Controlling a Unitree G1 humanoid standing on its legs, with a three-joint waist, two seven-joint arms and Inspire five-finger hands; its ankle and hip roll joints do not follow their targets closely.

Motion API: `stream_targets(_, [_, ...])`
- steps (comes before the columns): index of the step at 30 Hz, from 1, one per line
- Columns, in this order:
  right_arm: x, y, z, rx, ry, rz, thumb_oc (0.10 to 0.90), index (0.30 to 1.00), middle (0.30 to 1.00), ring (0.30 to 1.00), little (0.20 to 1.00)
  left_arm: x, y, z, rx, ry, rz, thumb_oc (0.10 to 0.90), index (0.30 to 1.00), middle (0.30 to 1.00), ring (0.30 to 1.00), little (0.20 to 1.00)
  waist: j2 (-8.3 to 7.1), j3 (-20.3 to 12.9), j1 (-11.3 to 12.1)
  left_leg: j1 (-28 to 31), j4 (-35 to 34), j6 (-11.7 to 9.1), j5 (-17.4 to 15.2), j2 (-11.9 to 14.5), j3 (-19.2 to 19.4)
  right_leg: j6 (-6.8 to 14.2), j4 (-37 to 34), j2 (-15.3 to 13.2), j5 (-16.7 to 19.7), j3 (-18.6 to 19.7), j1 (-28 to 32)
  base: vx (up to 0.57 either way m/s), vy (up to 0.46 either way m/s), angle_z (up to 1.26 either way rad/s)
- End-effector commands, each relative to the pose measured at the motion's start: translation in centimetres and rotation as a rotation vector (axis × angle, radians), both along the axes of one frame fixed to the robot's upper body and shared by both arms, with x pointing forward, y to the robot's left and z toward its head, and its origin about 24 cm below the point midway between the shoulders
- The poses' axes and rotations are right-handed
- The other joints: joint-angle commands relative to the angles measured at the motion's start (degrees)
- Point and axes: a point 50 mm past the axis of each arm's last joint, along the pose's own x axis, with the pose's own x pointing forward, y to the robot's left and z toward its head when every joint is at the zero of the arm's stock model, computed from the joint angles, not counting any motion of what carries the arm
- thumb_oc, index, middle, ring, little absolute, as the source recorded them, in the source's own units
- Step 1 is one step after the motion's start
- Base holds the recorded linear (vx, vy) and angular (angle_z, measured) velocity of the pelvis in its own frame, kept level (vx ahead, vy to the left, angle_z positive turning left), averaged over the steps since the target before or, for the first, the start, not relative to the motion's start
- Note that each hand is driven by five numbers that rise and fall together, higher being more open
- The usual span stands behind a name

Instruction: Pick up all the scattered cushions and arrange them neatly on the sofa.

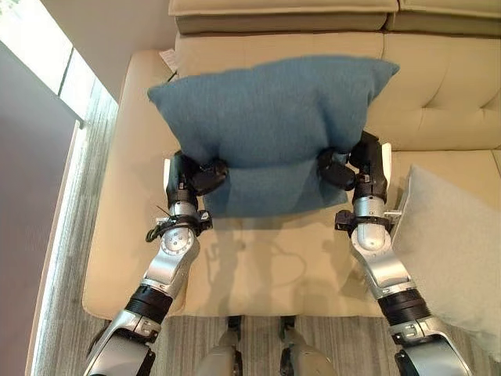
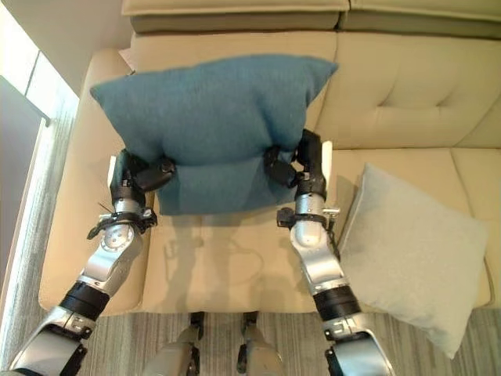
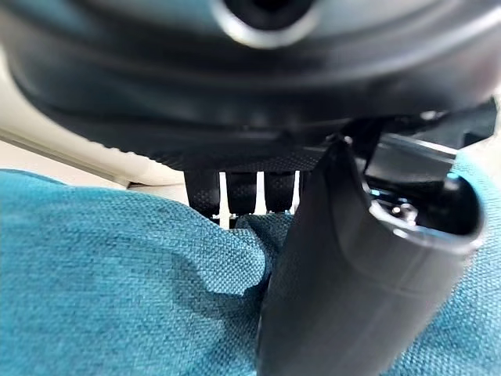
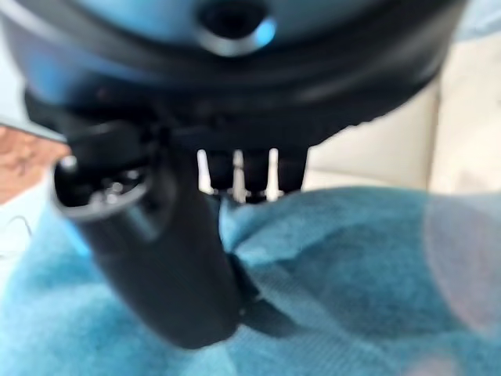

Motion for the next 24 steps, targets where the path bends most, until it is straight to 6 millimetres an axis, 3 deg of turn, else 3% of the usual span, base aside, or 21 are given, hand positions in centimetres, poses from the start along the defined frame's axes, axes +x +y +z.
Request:
stream_targets(1, [0.4, 6.8, 10.9, -0.044, -0.477, 0.210, 0.400, 0.300, 0.300, 0.300, 0.300, 1.3, -7.0, 12.9, 0.088, -0.526, -0.186, 0.400, 0.300, 0.300, 0.300, 0.300, -0.83, -5.5, -0.8, -6.1, -0.3, -3.2, -3.2, 0.5, 1.7, 6.1, 0.2, -0.9, -3.9, 1.4, -4.9, -0.06, 0.015, -0.01])
stream_targets(5, [2.1, 7.3, 14.3, -0.019, -0.529, 0.160, 0.400, 0.300, 0.300, 0.300, 0.300, 2.6, -7.3, 17.5, 0.157, -0.615, -0.093, 0.400, 0.300, 0.300, 0.300, 0.300, -0.74, -3.5, -0.8, -10.7, -0.3, -3.7, -1.8, 0.3, 2.0, 6.6, 0.2, -1.1, -2.5, 2.1, -10.1, -0.09, 0.034, -0.07])
stream_targets(7, [2.2, 7.3, 15.2, -0.021, -0.551, 0.146, 0.400, 0.300, 0.300, 0.300, 0.300, 2.9, -7.3, 18.1, 0.168, -0.621, -0.078, 0.400, 0.300, 0.300, 0.300, 0.300, -0.65, -3.2, -0.8, -11.6, -0.3, -3.8, -1.5, 0.3, 2.1, 6.7, 0.2, -1.1, -2.2, 2.2, -11.1, -0.07, 0.019, -0.14])
stream_targets(8, [2.5, 7.2, 16.8, -0.035, -0.590, 0.106, 0.400, 0.300, 0.300, 0.300, 0.300, 3.3, -7.2, 19.8, 0.211, -0.644, -0.040, 0.400, 0.300, 0.300, 0.300, 0.300, -0.55, -2.5, -0.7, -13.8, -0.3, -4.0, -0.9, 0.5, 2.2, 7.1, 0.2, -1.2, -1.6, 2.4, -13.6, -0.08, 0.009, -0.12])
stream_targets(10, [2.6, 7.1, 17.5, -0.046, -0.608, 0.088, 0.400, 0.300, 0.300, 0.300, 0.300, 3.4, -7.2, 20.6, 0.234, -0.656, -0.030, 0.400, 0.300, 0.300, 0.300, 0.300, -0.50, -2.5, -0.6, -15.0, -0.3, -4.1, -0.7, 0.5, 2.1, 7.1, 0.2, -1.2, -1.4, 2.5, -14.8, -0.06, 0.006, -0.05])
stream_targets(11, [2.6, 6.6, 18.8, -0.045, -0.640, 0.054, 0.400, 0.300, 0.300, 0.300, 0.300, 3.4, -7.2, 21.8, 0.259, -0.681, -0.015, 0.400, 0.300, 0.300, 0.300, 0.300, -0.17, -2.5, -0.6, -17.2, -0.3, -4.2, -0.2, 0.5, 1.9, 7.2, 0.2, -1.3, -1.1, 2.6, -17.1, 0.00, 0.000, 0.00])
stream_targets(15, [3.0, 6.4, 19.8, -0.094, -0.647, 0.013, 0.400, 0.300, 0.300, 0.300, 0.300, 3.6, -7.4, 23.1, 0.285, -0.684, -0.008, 0.400, 0.300, 0.300, 0.300, 0.300, -0.12, -2.8, -1.1, -20.7, -0.3, -4.4, 0.3, 0.3, 1.5, 7.5, 0.2, -1.5, -0.3, 2.7, -21.0, 0.00, 0.000, 0.00])
stream_targets(21, [3.3, 5.9, 20.9, -0.162, -0.646, -0.023, 0.400, 0.300, 0.300, 0.300, 0.300, 4.2, -6.6, 23.5, 0.313, -0.660, 0.022, 0.400, 0.300, 0.300, 0.300, 0.300, -0.47, -3.3, -1.3, -23.9, -0.3, -4.5, 0.8, 0.2, 1.3, 8.1, 0.2, -1.5, 0.3, 2.9, -24.4, 0.00, -0.011, 0.14])
stream_targets(22, [3.3, 5.8, 21.3, -0.178, -0.646, -0.032, 0.400, 0.300, 0.300, 0.300, 0.300, 4.4, -6.4, 23.2, 0.307, -0.644, 0.022, 0.428, 0.342, 0.342, 0.342, 0.342, -0.62, -3.5, -1.3, -24.7, -0.3, -4.5, 0.9, 0.1, 1.1, 8.2, 0.2, -1.5, 0.4, 3.0, -25.3, 0.01, -0.023, -0.58])
stream_targets(23, [3.3, 5.7, 21.4, -0.184, -0.644, -0.035, 0.400, 0.300, 0.300, 0.300, 0.300, 4.5, -6.4, 23.0, 0.303, -0.630, 0.019, 0.519, 0.479, 0.479, 0.479, 0.479, -0.68, -3.6, -1.4, -25.0, -0.3, -4.5, 0.9, 0.1, 1.1, 8.2, 0.2, -1.5, 0.4, 3.1, -25.5, 0.01, -0.026, -0.53])
stream_targets(24, [3.5, 5.6, 21.3, -0.189, -0.634, -0.038, 0.493, 0.439, 0.439, 0.439, 0.439, 4.7, -6.3, 22.8, 0.302, -0.616, 0.017, 0.800, 0.900, 0.900, 0.900, 0.900, -0.78, -3.7, -1.4, -25.1, -0.3, -4.5, 1.0, 0.0, 1.0, 8.2, 0.2, -1.4, 0.5, 3.2, -25.6, 0.00, 0.000, 0.00])
